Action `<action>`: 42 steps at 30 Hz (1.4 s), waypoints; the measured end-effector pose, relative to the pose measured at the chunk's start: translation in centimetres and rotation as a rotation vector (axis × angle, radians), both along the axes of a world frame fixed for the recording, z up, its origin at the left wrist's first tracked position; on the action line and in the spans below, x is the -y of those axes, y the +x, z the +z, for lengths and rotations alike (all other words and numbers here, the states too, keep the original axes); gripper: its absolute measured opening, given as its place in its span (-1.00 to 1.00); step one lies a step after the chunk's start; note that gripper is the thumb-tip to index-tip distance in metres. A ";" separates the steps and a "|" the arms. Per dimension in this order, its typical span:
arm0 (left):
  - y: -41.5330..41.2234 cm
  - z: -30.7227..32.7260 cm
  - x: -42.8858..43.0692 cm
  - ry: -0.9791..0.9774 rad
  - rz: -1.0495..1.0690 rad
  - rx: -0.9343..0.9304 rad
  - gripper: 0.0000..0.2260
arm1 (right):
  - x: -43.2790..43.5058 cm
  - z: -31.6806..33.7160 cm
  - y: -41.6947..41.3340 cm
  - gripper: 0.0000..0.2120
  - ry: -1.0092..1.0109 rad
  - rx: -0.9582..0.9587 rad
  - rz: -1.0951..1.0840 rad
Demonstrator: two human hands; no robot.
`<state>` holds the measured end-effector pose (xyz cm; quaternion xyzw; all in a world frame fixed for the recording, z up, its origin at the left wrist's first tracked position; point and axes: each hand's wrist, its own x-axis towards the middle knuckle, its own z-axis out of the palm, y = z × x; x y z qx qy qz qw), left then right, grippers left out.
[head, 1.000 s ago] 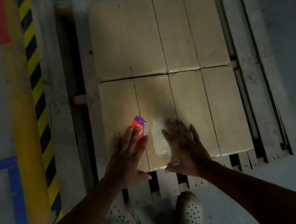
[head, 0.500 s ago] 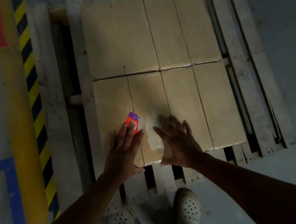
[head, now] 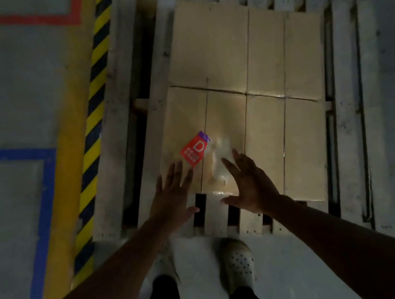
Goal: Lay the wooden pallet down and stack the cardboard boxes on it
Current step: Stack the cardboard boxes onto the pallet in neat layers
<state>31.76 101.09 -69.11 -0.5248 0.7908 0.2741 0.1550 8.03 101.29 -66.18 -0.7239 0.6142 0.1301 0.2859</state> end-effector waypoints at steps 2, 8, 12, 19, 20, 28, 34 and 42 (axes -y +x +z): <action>0.1 0.9 -1.2 0.008 0.066 0.025 -0.05 | -0.1 1.1 -0.2 0.07 0.051 0.005 0.038; -0.6 2.7 -6.1 0.001 0.310 -0.020 -0.05 | -1.5 4.1 -1.2 0.00 0.052 0.000 0.209; -0.3 3.7 -10.4 0.012 0.474 -0.080 -0.05 | -2.8 4.6 -0.6 -0.02 0.106 -0.017 0.292; 6.0 5.9 -22.3 0.110 0.778 -0.030 -0.07 | -8.0 4.7 7.1 -0.04 0.190 0.033 0.465; 7.3 6.2 -24.3 0.119 0.826 -0.011 -0.08 | -9.1 4.7 8.7 -0.03 0.190 0.040 0.495; 15.4 9.9 -39.1 0.054 1.130 0.177 -0.30 | -20.5 5.3 20.1 -0.06 0.270 0.084 0.668; 16.4 18.2 -39.5 -0.305 1.178 -0.159 -0.45 | -30.0 7.4 25.7 -0.07 0.304 0.163 0.705; 25.4 21.0 -47.3 -0.395 1.516 0.149 -0.57 | -40.7 12.7 29.0 -0.27 0.518 0.196 0.475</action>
